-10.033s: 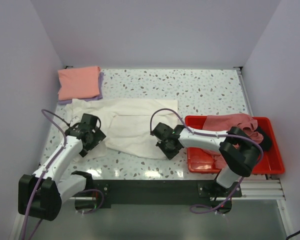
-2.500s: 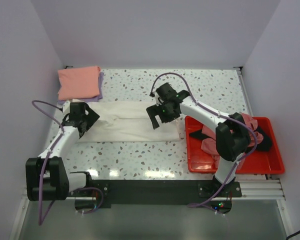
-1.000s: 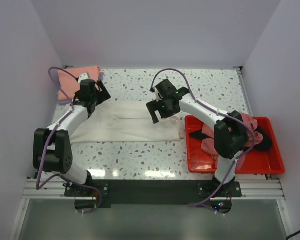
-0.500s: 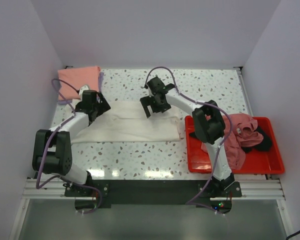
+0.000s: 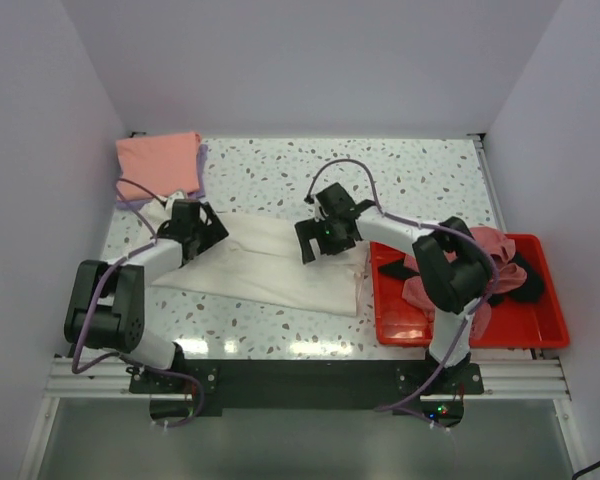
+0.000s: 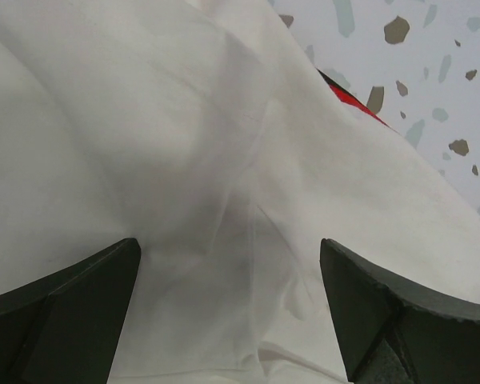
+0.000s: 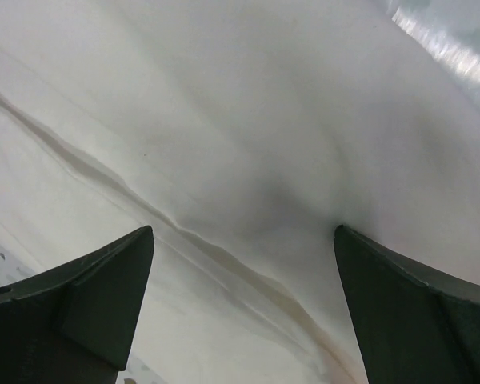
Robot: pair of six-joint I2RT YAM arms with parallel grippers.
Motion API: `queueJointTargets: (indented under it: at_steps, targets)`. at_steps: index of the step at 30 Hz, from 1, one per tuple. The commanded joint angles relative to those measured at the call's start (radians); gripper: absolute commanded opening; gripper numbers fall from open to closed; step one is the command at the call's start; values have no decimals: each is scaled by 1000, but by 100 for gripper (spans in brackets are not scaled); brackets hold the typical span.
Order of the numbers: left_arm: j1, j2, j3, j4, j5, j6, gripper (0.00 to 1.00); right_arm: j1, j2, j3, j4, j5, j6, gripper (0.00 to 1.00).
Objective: Fold and stack the t-shirts
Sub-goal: Fold the tshirt
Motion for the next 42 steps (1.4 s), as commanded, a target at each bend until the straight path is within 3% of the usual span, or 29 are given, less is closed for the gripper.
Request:
queueJointTargets:
  at_steps: [1, 5, 9, 15, 21, 25, 34, 37, 42]
  targets:
    - [-43, -57, -87, -47, 47, -54, 100, 57, -97, -197, 1, -64, 95, 99]
    - [-112, -120, -171, -44, 93, -83, 100, 178, -235, -335, -12, -15, 153, 99]
    - [-254, -142, -207, 5, 150, -128, 100, 299, -376, -453, -37, -19, 210, 99]
    - [-424, -27, -127, 62, 122, -165, 100, 382, -481, -533, -72, -47, 245, 99]
    - [-531, 255, 172, 36, 87, -103, 100, 418, -497, -550, -51, -72, 239, 99]
    - [-577, 456, 413, 43, 142, -62, 100, 421, -484, -549, -14, -104, 226, 99]
    - [-571, 735, 845, -95, 99, 99, 100, 419, -340, -446, 60, -114, 176, 99]
    - [-566, 736, 897, -110, 127, 148, 100, 419, -267, -377, 66, -165, 163, 99]
    - [-554, 636, 823, -99, 84, 210, 100, 419, -263, -285, 2, -124, 126, 99]
